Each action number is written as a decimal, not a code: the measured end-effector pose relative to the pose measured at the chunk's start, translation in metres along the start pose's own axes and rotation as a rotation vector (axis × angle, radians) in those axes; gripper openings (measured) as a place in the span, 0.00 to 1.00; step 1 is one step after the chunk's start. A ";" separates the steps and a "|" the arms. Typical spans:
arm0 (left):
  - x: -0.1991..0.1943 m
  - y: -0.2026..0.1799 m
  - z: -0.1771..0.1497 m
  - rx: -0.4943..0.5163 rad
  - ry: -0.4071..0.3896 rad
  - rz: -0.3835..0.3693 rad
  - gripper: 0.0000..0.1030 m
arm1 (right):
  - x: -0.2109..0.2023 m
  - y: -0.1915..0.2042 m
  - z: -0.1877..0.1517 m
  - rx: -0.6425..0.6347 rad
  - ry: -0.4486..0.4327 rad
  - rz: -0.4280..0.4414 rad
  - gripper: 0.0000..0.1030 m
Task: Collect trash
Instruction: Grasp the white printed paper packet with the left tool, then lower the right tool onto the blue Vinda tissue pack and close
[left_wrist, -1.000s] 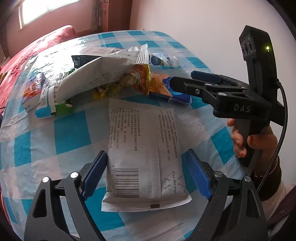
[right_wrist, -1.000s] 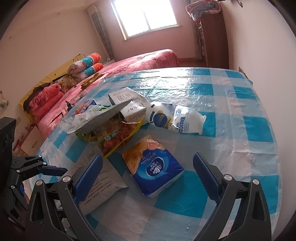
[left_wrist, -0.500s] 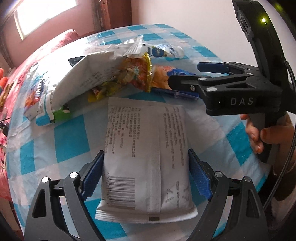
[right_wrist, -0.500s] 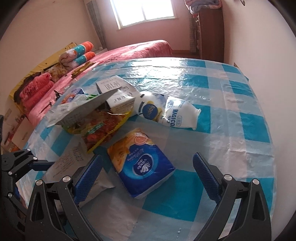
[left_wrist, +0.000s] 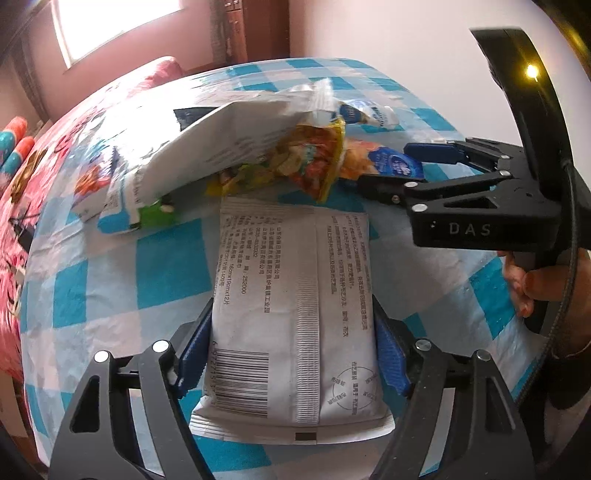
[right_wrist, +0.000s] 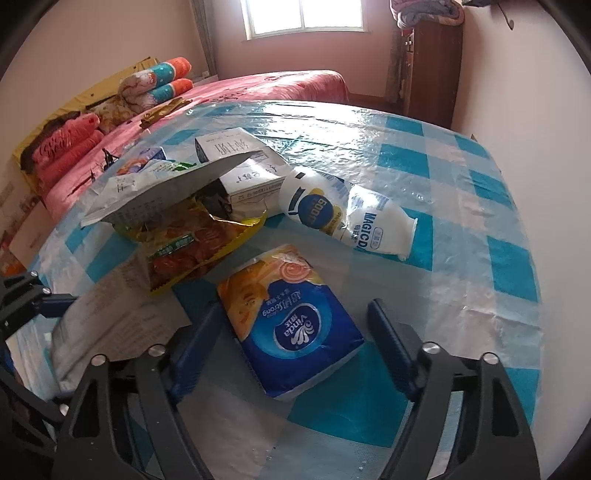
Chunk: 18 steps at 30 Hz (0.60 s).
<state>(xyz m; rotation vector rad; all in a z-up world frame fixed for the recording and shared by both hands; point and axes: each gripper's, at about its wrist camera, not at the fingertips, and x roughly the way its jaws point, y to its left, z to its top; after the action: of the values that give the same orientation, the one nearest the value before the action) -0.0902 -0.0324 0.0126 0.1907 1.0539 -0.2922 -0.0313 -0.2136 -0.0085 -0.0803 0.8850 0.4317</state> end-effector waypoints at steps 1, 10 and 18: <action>-0.002 0.004 -0.002 -0.009 -0.001 -0.004 0.74 | 0.000 0.001 0.000 -0.008 -0.001 -0.001 0.70; -0.023 0.031 -0.014 -0.085 -0.038 -0.009 0.74 | -0.003 0.006 -0.003 -0.037 -0.005 -0.007 0.56; -0.025 0.049 -0.029 -0.138 -0.043 -0.021 0.74 | -0.008 0.011 -0.007 -0.034 -0.011 0.019 0.43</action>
<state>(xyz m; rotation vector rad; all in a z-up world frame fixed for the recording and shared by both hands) -0.1103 0.0261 0.0214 0.0498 1.0302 -0.2405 -0.0456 -0.2075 -0.0057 -0.1005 0.8687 0.4643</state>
